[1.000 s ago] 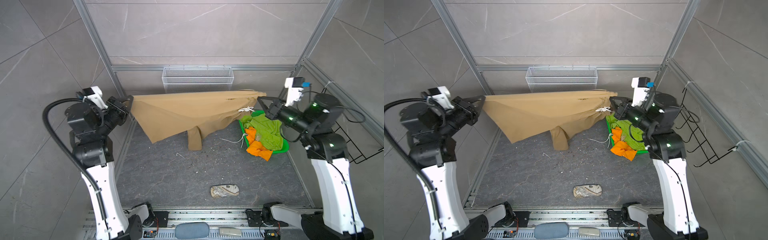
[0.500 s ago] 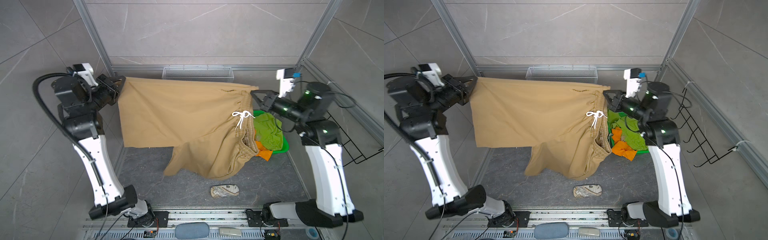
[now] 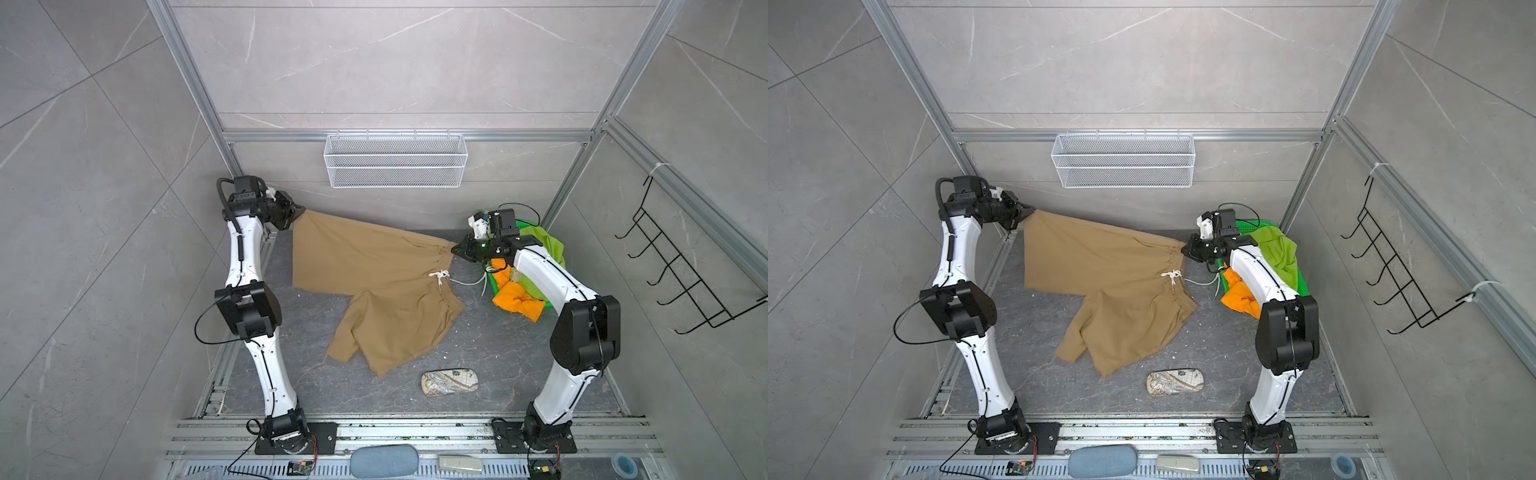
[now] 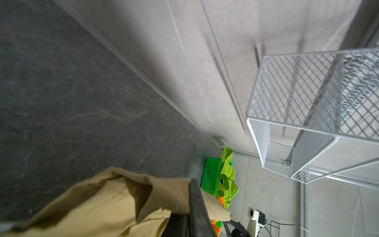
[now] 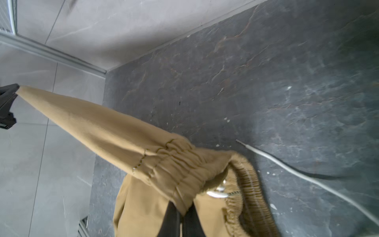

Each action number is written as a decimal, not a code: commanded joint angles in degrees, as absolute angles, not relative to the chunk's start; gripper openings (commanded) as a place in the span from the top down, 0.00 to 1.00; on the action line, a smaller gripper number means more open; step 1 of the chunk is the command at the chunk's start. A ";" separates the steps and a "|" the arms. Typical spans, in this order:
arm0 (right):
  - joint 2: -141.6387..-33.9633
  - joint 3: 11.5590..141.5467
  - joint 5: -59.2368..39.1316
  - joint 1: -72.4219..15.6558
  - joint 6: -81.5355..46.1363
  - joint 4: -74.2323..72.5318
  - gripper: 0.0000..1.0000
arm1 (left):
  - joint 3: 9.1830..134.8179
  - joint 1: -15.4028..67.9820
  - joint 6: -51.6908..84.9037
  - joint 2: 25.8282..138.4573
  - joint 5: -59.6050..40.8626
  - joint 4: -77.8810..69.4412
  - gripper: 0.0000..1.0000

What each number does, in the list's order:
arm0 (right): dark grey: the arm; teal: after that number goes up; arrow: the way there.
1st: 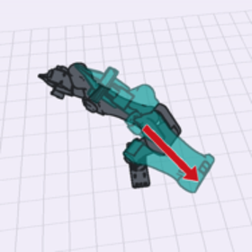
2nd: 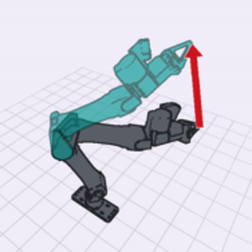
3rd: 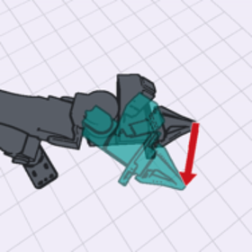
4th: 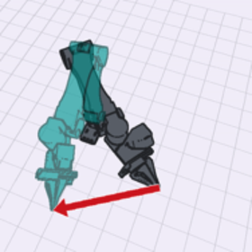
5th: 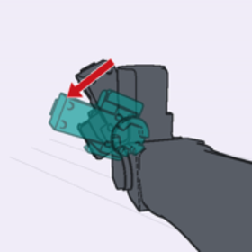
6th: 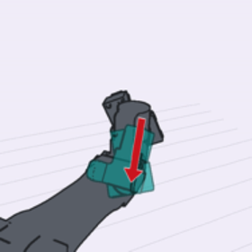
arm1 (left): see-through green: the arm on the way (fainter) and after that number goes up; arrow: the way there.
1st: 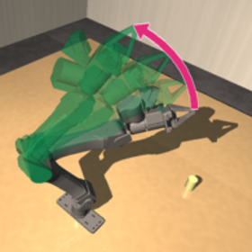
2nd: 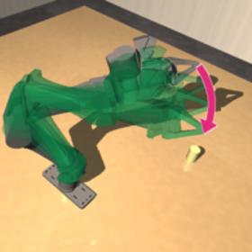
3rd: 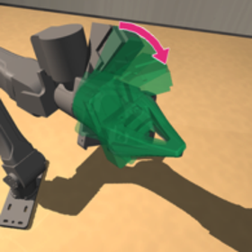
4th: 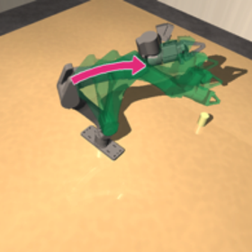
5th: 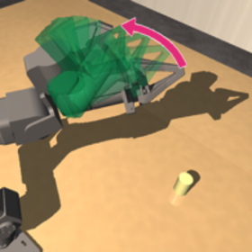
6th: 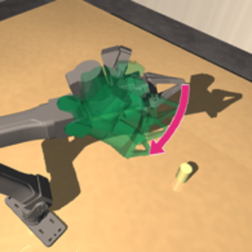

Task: Fold and stack the shorts

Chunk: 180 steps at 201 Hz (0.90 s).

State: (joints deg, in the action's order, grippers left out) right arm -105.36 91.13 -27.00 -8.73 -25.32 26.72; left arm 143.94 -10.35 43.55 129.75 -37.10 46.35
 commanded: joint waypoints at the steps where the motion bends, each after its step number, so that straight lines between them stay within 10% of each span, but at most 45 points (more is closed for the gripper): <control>1: -104.89 94.32 -21.08 -5.93 -26.55 26.43 1.00 | 150.15 -8.88 38.15 128.02 -28.70 44.07 1.00; 125: -97.27 95.29 -20.88 -5.27 -26.78 28.37 1.00 | 117.81 -11.71 40.68 114.50 -28.17 35.90 1.00; 180: -106.70 129.53 -19.41 -6.63 -28.15 40.95 1.00 | 90.74 -6.95 51.10 101.98 -36.16 20.97 1.00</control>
